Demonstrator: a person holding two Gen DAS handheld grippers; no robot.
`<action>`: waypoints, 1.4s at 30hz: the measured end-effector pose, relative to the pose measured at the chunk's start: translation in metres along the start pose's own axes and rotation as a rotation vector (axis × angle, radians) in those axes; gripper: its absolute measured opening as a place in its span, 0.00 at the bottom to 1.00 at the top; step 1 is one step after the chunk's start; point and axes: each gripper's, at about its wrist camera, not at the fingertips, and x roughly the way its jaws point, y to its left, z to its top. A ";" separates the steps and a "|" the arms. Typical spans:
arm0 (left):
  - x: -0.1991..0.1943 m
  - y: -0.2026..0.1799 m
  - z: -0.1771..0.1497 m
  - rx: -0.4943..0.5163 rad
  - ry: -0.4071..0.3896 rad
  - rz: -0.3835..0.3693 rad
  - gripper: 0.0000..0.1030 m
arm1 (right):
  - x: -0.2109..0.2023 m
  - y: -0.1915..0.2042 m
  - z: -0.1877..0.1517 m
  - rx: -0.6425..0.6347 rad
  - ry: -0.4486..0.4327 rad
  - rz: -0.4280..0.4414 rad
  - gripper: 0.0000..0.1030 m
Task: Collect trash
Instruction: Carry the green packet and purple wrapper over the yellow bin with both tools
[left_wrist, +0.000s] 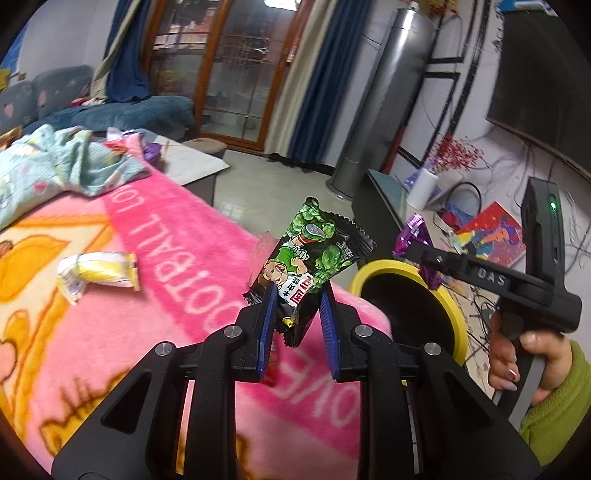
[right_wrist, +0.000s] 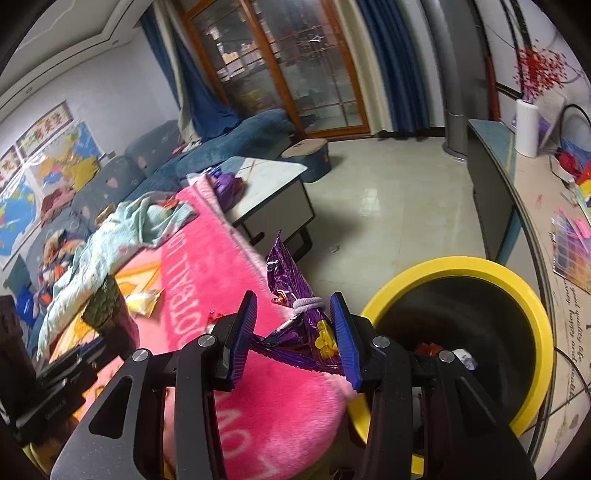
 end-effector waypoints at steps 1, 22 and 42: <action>0.001 -0.003 -0.001 0.007 0.001 -0.005 0.16 | -0.002 -0.004 0.001 0.008 -0.006 -0.006 0.38; 0.037 -0.082 -0.011 0.190 0.057 -0.114 0.16 | -0.025 -0.091 0.001 0.201 -0.056 -0.105 0.38; 0.079 -0.129 -0.035 0.318 0.137 -0.170 0.16 | -0.031 -0.166 -0.014 0.367 -0.048 -0.179 0.39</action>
